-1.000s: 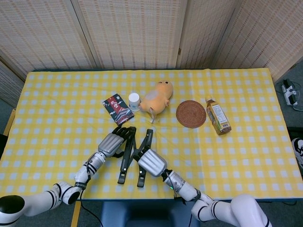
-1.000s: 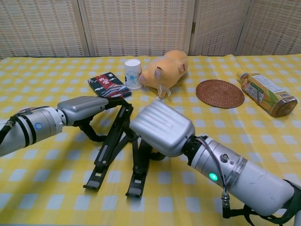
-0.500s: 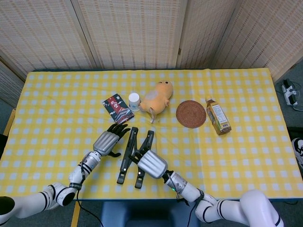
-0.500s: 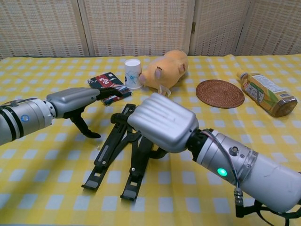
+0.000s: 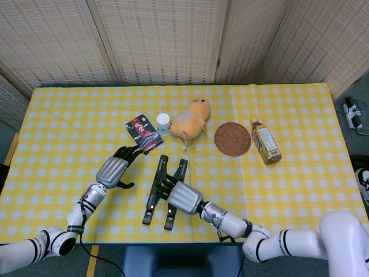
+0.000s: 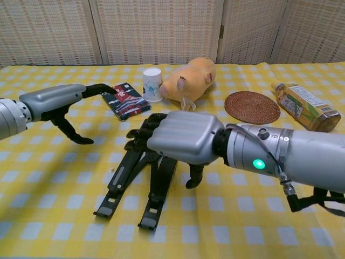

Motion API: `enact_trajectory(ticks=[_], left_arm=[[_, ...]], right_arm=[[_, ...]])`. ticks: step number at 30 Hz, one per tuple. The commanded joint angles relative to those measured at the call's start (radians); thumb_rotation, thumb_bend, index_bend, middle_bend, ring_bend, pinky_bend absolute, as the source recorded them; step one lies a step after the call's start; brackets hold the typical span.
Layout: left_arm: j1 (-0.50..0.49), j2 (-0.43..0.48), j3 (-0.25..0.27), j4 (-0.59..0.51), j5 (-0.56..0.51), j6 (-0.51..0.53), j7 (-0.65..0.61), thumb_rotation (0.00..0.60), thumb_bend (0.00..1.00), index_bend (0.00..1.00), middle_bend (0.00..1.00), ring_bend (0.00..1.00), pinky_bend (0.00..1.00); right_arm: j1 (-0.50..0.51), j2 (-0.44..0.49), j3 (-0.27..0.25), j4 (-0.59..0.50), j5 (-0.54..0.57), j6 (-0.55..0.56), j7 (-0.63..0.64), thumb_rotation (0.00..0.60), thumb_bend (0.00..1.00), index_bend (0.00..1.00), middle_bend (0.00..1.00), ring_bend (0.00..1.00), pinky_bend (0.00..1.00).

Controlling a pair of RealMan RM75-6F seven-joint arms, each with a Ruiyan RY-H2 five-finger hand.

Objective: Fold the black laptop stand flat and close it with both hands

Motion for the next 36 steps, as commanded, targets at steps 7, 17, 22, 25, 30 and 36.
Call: enact_trajectory(ticks=[7,17,22,25,30,36], left_arm=[[0.013,0.011,-0.006,0.013,-0.017,-0.002,-0.037,0.6,0.21,0.06,0.0,0.0,0.0],[0.023,0.012,-0.005,0.04,-0.019,-0.006,-0.071,0.6,0.21,0.06,0.0,0.0,0.0],[0.029,0.013,-0.003,0.048,-0.017,-0.004,-0.086,0.6,0.21,0.06,0.0,0.0,0.0],[0.032,0.013,-0.001,0.054,-0.016,-0.004,-0.092,0.6,0.21,0.06,0.0,0.0,0.0],[0.037,0.013,0.0,0.06,-0.012,-0.001,-0.1,0.6,0.21,0.06,0.0,0.0,0.0],[0.04,0.01,0.001,0.065,-0.01,-0.002,-0.107,0.6,0.21,0.06,0.0,0.0,0.0]], right_arm=[[0.18,0.013,0.019,0.025,0.204,-0.144,-0.086,0.6,0.14,0.0,0.0,0.0,0.0],[0.324,-0.039,-0.047,0.088,0.351,-0.146,-0.137,0.6,0.14,0.0,0.0,0.0,0.0],[0.37,-0.058,-0.082,0.104,0.392,-0.128,-0.148,0.6,0.14,0.0,0.0,0.0,0.0],[0.388,-0.064,-0.099,0.108,0.413,-0.114,-0.146,0.6,0.14,0.0,0.0,0.0,0.0],[0.416,-0.07,-0.125,0.115,0.44,-0.094,-0.141,0.6,0.14,0.0,0.0,0.0,0.0],[0.439,-0.081,-0.149,0.125,0.455,-0.08,-0.127,0.6,0.14,0.0,0.06,0.0,0.0]])
